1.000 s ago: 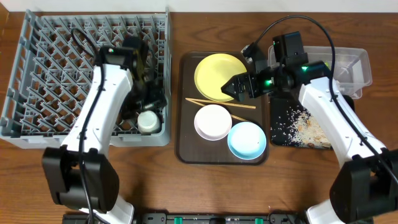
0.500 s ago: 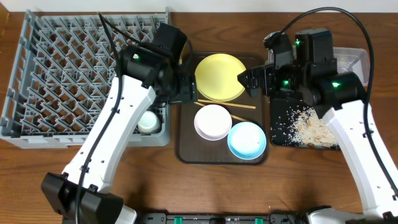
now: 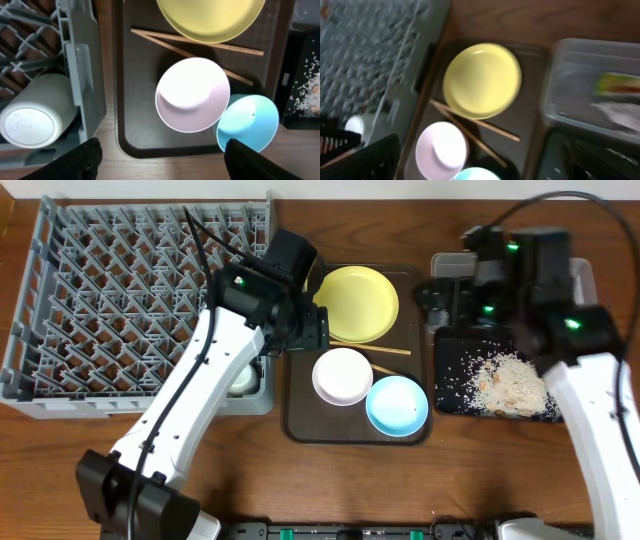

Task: Sort waste into correct bins and load items into the dishwasher
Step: 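Withdraw the left gripper from the rack toward the pink bowl, then lower the left gripper onto the pink bowl rim and grasp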

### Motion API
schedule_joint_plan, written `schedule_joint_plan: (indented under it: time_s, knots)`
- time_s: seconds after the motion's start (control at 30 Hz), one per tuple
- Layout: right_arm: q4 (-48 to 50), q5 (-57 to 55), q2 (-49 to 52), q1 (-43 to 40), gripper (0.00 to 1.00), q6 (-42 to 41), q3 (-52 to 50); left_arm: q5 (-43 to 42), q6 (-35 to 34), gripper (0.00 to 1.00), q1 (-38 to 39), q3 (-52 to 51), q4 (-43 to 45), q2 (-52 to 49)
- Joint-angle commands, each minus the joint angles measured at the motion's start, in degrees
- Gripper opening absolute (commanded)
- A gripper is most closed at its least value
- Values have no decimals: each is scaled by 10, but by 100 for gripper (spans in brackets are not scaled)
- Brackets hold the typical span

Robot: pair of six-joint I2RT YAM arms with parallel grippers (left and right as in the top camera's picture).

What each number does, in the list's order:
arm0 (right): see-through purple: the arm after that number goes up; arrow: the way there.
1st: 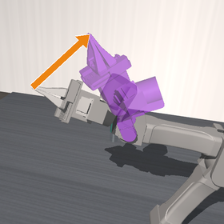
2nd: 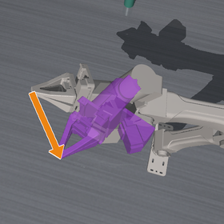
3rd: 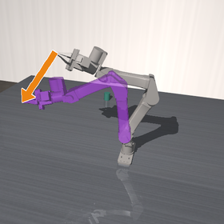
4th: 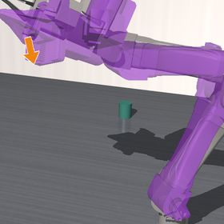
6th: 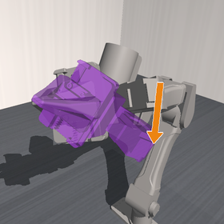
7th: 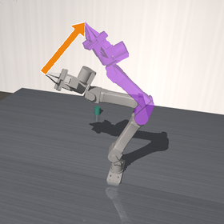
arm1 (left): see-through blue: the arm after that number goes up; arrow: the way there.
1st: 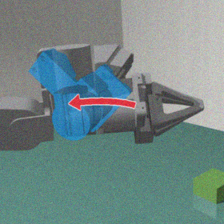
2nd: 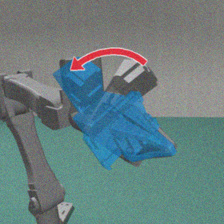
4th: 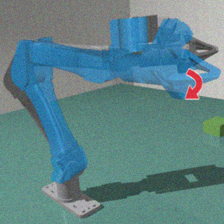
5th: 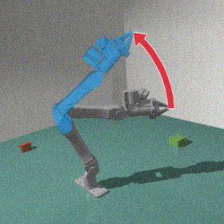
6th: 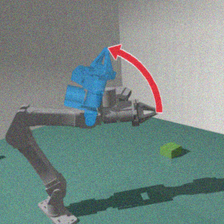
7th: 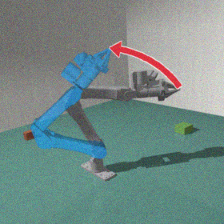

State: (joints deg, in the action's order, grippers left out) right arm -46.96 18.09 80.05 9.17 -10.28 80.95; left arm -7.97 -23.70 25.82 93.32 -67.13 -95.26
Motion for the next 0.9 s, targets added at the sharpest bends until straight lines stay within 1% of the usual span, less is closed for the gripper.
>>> schedule_joint_plan:
  time_s: [0.0, 0.07, 0.23, 0.47, 0.87]
  knots:
    - [-15, -80, -40, -25, 99, -52, 8, 7, 10, 79, 0, -24, 18, -9]
    - [-23, -102, -44, -28, 99, -54, 8, 7, 20, 79, 1, -38, 29, -12]
    - [-39, -123, -40, -28, 99, -53, 7, 7, 69, 79, 13, -51, 37, -32]
    - [-41, -123, -39, -28, 99, -54, 7, 7, 112, 79, 35, -51, 48, -55]
    - [-42, -123, -39, -27, 99, -54, 7, 7, 112, 79, 38, -52, 49, -113]
